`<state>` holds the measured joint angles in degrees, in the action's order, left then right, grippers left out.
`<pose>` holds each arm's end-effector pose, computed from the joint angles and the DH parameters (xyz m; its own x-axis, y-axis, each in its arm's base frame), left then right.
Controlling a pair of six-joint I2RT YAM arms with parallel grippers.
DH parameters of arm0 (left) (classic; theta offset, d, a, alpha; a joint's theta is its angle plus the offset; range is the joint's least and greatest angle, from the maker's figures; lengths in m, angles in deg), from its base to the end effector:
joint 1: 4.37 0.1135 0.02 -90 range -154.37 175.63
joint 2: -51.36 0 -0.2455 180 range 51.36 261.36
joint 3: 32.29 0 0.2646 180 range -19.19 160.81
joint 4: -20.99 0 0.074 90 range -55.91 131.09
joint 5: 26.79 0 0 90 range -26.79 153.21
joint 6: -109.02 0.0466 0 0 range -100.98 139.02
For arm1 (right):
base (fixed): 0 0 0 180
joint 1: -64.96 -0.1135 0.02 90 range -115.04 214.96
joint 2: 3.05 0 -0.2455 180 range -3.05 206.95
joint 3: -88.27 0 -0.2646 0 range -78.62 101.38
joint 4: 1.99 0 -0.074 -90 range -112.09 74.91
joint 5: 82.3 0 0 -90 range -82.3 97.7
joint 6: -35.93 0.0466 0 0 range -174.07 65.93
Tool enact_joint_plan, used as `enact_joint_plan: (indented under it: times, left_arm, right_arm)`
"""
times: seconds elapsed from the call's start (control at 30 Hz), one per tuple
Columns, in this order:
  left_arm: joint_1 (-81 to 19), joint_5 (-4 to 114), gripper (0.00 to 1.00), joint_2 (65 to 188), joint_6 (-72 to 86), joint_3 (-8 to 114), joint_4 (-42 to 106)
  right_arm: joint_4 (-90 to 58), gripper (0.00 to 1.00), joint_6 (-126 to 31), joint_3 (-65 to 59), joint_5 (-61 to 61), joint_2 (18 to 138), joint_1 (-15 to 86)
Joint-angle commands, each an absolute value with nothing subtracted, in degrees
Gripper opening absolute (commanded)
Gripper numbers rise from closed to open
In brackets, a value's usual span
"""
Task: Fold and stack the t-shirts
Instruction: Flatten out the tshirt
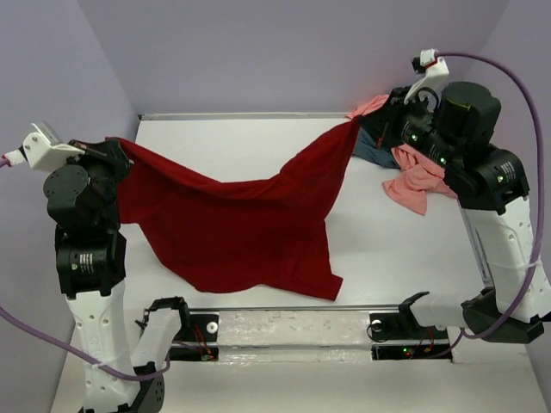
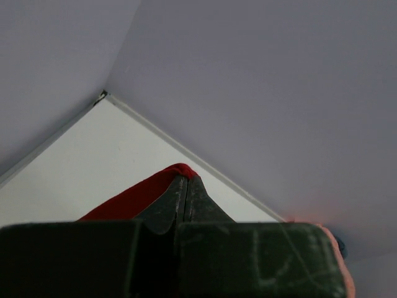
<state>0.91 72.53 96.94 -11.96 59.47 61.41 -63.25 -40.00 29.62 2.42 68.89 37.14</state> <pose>0.1494 0.0214 0.4918 0.2150 -0.4902 -0.8447 -0.1640 0.8345 -0.5261 0.2049 0.1129 0.5231 -0.3085 0.1109 -0.9447 -0.4839 0.8368 0.2563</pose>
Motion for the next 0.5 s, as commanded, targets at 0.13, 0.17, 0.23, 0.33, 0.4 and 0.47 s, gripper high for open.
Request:
enact_joint_plan:
  times: [0.13,0.17,0.23,0.33,0.4,0.47]
  left_arm:
    - [1.17,72.79,0.0,111.28,-12.44,62.64,54.4]
    - [1.17,72.18,0.0,112.52,-12.62,63.6,54.31]
    - [1.17,71.73,0.0,116.64,-12.53,65.09,54.13]
    - [1.17,71.64,0.0,120.6,-12.18,68.43,53.52]
    - [1.17,70.77,0.0,125.87,-11.65,72.21,53.61]
    - [1.17,70.15,0.0,132.02,-11.39,77.21,54.48]
  right_arm:
    - [-57.11,0.0,-45.62,39.49,12.25,78.85,37.53]
    - [-56.93,0.0,-45.98,41.07,12.79,82.0,38.32]
    - [-56.49,0.0,-45.37,46.06,13.32,85.18,40.33]
    - [-55.7,0.0,-43.09,50.65,8.42,91.5,43.5]
    - [-55.43,0.0,-40.63,56.01,3.51,97.13,46.93]
    - [-55.17,0.0,-37.64,61.72,0.77,100.99,50.62]
